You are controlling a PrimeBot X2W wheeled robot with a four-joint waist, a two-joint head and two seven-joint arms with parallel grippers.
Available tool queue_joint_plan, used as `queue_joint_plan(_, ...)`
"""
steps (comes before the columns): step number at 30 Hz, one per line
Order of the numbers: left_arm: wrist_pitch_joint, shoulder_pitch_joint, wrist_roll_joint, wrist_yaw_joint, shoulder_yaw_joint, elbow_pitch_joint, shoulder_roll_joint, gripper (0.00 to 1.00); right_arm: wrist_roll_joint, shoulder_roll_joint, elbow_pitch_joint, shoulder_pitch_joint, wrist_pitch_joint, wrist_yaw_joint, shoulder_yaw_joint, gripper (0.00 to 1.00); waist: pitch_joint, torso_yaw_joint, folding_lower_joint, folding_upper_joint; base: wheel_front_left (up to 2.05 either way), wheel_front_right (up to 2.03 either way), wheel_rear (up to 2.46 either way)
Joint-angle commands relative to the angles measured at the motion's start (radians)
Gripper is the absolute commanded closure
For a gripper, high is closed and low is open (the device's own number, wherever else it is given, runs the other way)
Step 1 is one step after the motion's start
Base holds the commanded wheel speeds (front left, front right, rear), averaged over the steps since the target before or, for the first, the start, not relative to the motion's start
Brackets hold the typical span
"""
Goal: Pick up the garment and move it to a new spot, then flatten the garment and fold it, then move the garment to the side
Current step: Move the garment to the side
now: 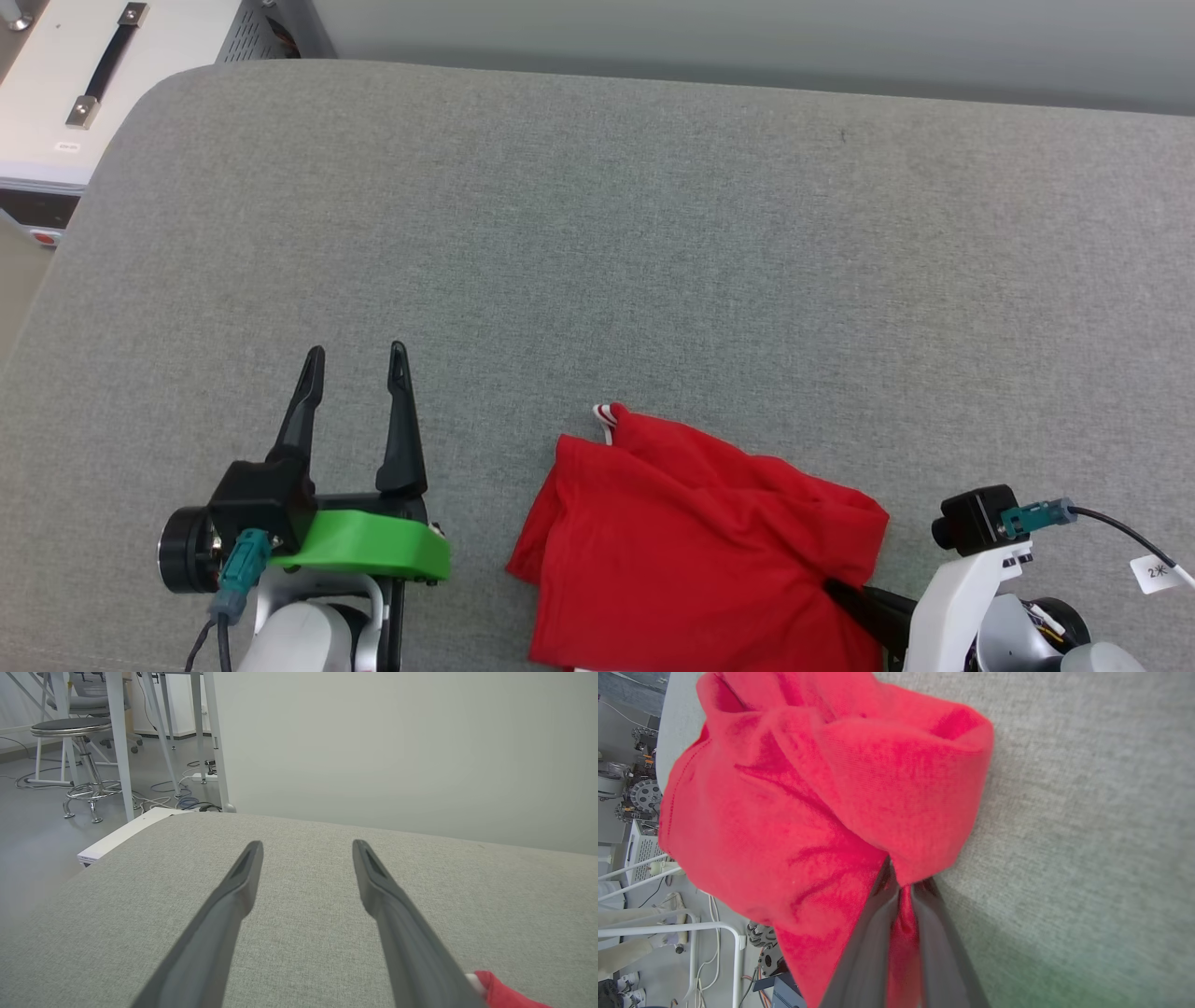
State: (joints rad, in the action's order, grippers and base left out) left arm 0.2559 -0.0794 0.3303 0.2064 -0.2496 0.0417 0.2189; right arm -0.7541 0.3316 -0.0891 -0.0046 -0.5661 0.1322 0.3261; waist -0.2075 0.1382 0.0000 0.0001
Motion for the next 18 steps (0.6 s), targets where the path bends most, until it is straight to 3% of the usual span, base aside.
queue_joint_plan(1, 0.006, -0.008, -0.013, -0.009, 0.006, -0.004, -0.008, 0.0, -0.001, 0.004, -0.024, 0.004, -0.005, -0.002, 0.013, 1.0, 0.003, -0.001, 0.0, -0.0001, 0.0, 0.0, 0.0)
queue_joint_plan(10, 0.006, 0.023, -0.028, -0.019, 0.032, -0.009, -0.009, 0.0, 0.036, 0.046, 0.01, -0.012, -0.016, -0.002, -0.032, 1.0, 0.061, -0.04, 0.0, -0.0001, 0.0, 0.0, 0.0)
queue_joint_plan(18, 0.006, 0.064, -0.033, -0.022, 0.034, 0.017, -0.004, 0.0, 0.097, 0.112, 0.048, -0.031, -0.071, -0.002, -0.074, 1.0, 0.107, -0.149, 0.0, -0.0001, 0.0, 0.0, 0.0)
